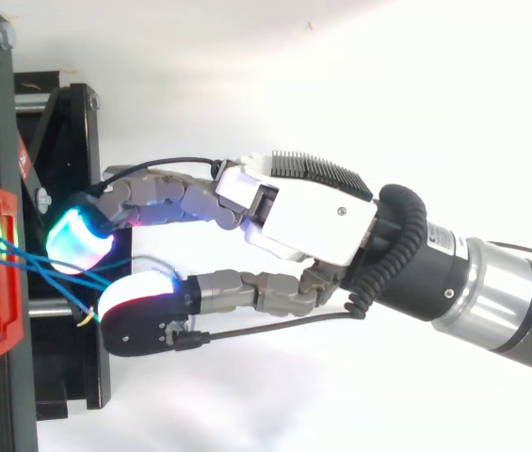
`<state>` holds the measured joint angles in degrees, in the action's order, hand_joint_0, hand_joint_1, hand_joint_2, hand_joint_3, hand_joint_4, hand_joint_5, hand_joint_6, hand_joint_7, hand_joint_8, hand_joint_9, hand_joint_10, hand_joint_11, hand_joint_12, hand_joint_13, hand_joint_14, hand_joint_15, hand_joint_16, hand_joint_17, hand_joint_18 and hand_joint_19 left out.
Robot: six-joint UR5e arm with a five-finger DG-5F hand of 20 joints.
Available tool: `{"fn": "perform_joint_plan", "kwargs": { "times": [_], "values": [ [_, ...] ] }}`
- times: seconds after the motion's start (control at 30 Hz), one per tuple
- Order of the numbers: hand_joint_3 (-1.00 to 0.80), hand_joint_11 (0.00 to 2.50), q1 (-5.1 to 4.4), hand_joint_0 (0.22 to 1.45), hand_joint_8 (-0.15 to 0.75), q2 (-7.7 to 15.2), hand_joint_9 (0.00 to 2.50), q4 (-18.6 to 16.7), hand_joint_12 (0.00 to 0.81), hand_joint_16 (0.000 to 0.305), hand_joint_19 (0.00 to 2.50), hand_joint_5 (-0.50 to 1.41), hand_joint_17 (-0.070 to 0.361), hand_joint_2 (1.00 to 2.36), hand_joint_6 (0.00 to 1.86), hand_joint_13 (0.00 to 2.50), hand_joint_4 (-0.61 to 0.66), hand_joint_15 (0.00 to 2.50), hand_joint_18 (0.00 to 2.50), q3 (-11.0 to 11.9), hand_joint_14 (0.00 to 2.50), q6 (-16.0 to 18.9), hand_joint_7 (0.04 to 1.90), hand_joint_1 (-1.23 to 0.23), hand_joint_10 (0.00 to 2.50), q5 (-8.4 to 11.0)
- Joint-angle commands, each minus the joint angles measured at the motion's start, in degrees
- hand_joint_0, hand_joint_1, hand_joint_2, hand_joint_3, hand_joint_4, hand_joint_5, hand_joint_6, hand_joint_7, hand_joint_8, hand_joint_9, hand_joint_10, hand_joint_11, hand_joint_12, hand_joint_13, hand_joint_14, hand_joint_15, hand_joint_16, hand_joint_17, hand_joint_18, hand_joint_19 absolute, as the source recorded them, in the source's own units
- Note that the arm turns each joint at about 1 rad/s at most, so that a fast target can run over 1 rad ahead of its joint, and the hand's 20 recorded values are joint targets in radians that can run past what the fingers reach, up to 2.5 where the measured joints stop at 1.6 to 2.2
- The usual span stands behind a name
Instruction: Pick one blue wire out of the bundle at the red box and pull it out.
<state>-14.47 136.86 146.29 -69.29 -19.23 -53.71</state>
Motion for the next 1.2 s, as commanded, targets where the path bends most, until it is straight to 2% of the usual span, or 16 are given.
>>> {"fn": "perform_joint_plan", "kwargs": {
  "times": [0.0, 0.27, 0.47, 0.6, 0.8, 1.03, 1.17],
  "values": [
    [-0.47, 0.13, -0.03, 0.52, 0.386, -0.01, 0.63, -0.21, 0.454, 0.065, 0.21, -0.17, 0.146, 1.0, 0.5, 0.3, 0.4, 0.05, 0.42, 0.03, 0.0, 1.39, 0.75, -0.49, 0.0, -0.61],
    [-0.47, 0.15, -0.03, 0.52, 0.386, -0.1, 0.63, 0.31, 0.454, 0.065, 0.21, -0.17, 0.147, 1.0, 0.5, 0.31, 0.4, 0.07, 0.42, 0.03, 0.0, 3.06, 0.76, -0.49, 0.0, -3.07],
    [-0.47, 0.14, 0.06, 0.52, 0.386, -0.19, 0.64, 1.54, 0.455, 0.065, 0.22, -0.16, 0.146, 1.0, 0.5, 0.32, 0.4, 0.06, 0.43, 0.03, 0.0, 6.4, 0.76, -0.49, 0.0, -5.18],
    [-0.47, 0.14, 0.32, 0.52, 0.385, -1.15, 0.64, 4.44, 0.454, 0.065, 0.22, -0.16, 0.146, 1.0, 0.5, 0.32, 0.4, 0.07, 0.43, 0.03, 0.0, 8.94, 0.76, -0.49, 0.0, -5.44],
    [-0.47, 0.15, 0.94, 0.52, 0.387, -1.77, 0.64, 7.43, 0.455, 0.065, 0.23, -0.16, 0.146, 1.0, 0.5, 0.33, 0.4, 0.07, 0.43, 0.03, 0.0, 10.09, 0.76, -0.49, 0.0, -5.44],
    [-0.46, 0.15, 2.17, 0.53, 0.386, -1.86, 0.65, 8.4, 0.455, 0.064, 0.24, -0.16, 0.145, 1.0, 0.5, 0.34, 0.4, 0.08, 0.44, -0.06, 0.0, 12.64, 0.77, -0.5, 0.0, -5.53],
    [-0.45, 0.15, 2.78, 0.53, 0.382, -2.3, 0.64, 8.93, 0.456, 0.063, 0.24, -0.16, 0.143, 1.0, 0.5, 0.35, 0.41, 0.07, 0.45, 0.03, 0.0, 12.72, 0.79, -0.5, 0.0, -5.53]
  ]
}}
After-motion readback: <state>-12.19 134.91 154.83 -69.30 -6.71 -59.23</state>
